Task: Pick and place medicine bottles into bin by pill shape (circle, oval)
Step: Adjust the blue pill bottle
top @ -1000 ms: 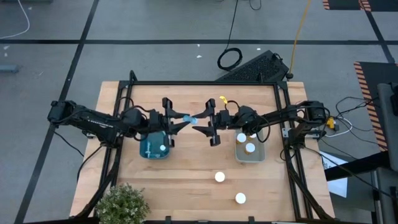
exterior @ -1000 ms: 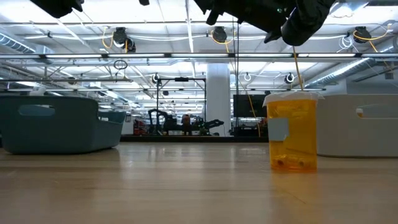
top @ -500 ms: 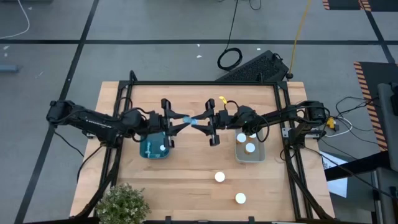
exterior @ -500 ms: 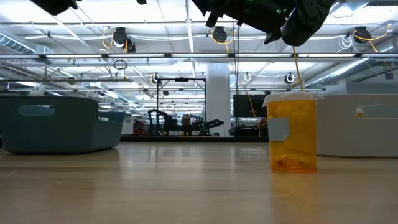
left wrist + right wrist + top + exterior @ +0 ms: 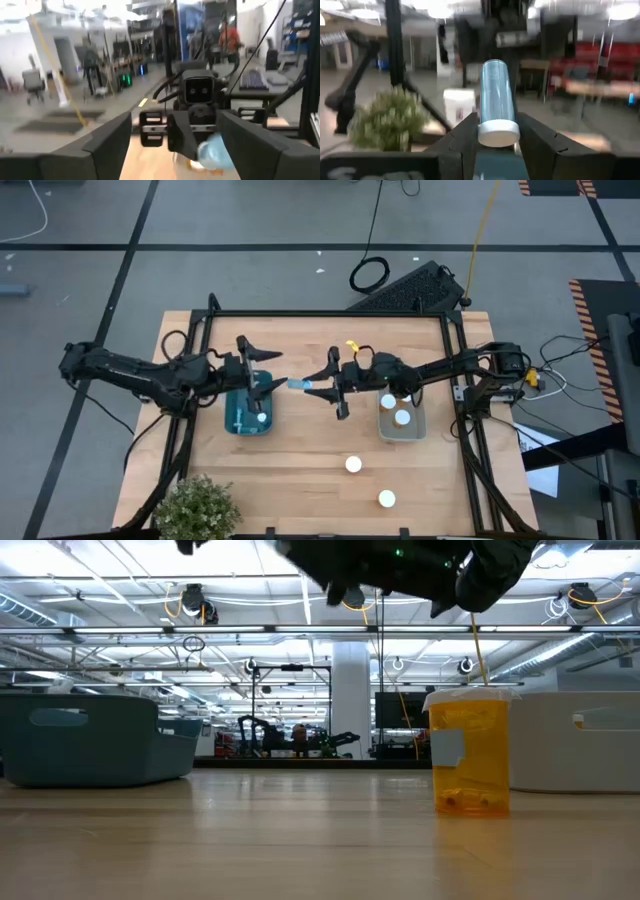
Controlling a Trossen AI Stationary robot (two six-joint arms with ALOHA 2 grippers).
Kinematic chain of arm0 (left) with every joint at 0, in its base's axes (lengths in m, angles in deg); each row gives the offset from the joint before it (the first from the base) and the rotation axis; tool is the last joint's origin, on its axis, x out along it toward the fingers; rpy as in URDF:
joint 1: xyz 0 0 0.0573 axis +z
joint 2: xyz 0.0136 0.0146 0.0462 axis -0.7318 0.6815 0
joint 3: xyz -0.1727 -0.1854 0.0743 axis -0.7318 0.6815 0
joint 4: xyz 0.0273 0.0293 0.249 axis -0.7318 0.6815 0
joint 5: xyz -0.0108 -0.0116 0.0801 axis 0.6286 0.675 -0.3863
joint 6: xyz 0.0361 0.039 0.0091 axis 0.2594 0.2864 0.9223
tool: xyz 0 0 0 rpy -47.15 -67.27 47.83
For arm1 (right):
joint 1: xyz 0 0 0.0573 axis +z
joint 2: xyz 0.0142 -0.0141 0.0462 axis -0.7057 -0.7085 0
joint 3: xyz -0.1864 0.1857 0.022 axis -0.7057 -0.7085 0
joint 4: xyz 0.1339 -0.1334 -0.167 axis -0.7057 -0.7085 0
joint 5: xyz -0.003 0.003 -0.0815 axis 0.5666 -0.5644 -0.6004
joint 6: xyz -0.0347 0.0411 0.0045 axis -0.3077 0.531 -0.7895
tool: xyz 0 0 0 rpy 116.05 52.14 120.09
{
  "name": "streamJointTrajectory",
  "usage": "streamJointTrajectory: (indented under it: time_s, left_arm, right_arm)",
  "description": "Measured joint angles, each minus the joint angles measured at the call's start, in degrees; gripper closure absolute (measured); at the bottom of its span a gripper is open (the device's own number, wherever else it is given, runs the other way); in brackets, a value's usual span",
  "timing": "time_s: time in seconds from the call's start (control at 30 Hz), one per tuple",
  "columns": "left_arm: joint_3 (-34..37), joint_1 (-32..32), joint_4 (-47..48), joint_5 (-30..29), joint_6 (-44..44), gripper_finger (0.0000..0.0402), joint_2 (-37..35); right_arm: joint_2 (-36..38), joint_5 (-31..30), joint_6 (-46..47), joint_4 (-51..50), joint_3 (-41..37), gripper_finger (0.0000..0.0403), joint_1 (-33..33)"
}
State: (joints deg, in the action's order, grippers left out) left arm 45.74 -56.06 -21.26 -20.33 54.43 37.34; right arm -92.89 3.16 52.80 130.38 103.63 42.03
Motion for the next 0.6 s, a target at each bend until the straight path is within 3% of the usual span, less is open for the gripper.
streamJointTrajectory:
  time_s: [0.23, 0.6]
  left_arm:
    - [0.0, 1.8, 17.1, 3.3, -7.2, 0.0094, -0.9]
    - [-3.1, 5.5, 21.7, 11.2, -10.0, 0.0094, 11.7]
  right_arm:
    - [0.0, -4.7, 3.1, -18.0, 0.0, 0.0283, -0.3]
    - [1.8, -4.9, 4.9, -25.8, 0.0, 0.0283, -0.1]
